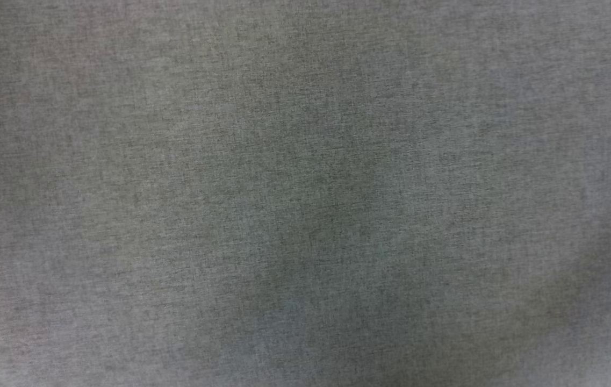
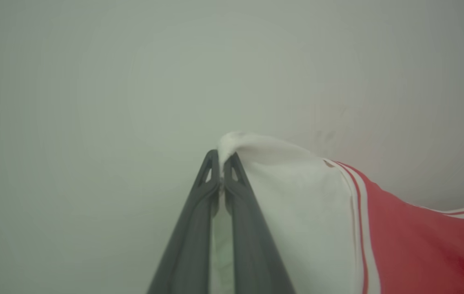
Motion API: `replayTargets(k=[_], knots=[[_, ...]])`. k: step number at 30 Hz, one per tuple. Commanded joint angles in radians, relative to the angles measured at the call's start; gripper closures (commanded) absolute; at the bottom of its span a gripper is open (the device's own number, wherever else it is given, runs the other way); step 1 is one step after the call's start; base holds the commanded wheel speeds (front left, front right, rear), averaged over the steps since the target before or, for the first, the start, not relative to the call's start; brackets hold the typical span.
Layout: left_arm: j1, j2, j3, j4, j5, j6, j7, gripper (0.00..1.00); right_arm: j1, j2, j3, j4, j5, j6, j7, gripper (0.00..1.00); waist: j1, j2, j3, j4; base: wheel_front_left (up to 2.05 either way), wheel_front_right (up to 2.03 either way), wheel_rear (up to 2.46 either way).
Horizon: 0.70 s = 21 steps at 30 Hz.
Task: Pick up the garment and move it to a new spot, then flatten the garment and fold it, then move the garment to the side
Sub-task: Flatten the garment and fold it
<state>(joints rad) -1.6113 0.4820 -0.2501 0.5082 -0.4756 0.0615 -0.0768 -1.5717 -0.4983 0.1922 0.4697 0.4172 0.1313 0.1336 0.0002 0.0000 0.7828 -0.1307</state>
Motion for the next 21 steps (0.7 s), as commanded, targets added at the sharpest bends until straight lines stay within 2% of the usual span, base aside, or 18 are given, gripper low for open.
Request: replayTargets(k=[1,6,11,15,21], knots=[[0.019,-0.003,0.005,0.005,-0.007,-0.003,-0.011,1.0,0.009,0.006,0.009,0.007,0.014,-0.001,-0.01,1.0,-0.0002,0.0,0.003,0.004,0.0,0.0,0.0],[0.107,-0.02,0.006,0.04,-0.039,-0.024,-0.048,1.0,0.077,0.012,0.058,0.031,0.06,-0.001,-0.035,1.0,-0.0002,0.0,-0.023,0.016,0.0,0.0,0.0],[0.271,-0.04,0.019,0.063,-0.082,-0.044,-0.11,1.0,0.21,-0.014,0.116,0.02,0.117,-0.001,-0.074,1.0,-0.0002,0.0,-0.096,0.035,0.0,0.0,0.0],[0.478,-0.07,0.043,0.056,-0.136,-0.053,-0.152,1.0,0.395,-0.031,0.128,-0.016,0.162,-0.001,-0.096,1.0,-0.0002,0.0,-0.191,0.048,0.0,0.0,0.0],[0.823,-0.09,0.083,-0.021,-0.179,-0.04,-0.18,1.0,0.718,-0.02,0.107,-0.108,0.197,-0.001,-0.097,1.0,-0.0002,0.0,-0.332,0.055,0.0,0.0,0.0]])
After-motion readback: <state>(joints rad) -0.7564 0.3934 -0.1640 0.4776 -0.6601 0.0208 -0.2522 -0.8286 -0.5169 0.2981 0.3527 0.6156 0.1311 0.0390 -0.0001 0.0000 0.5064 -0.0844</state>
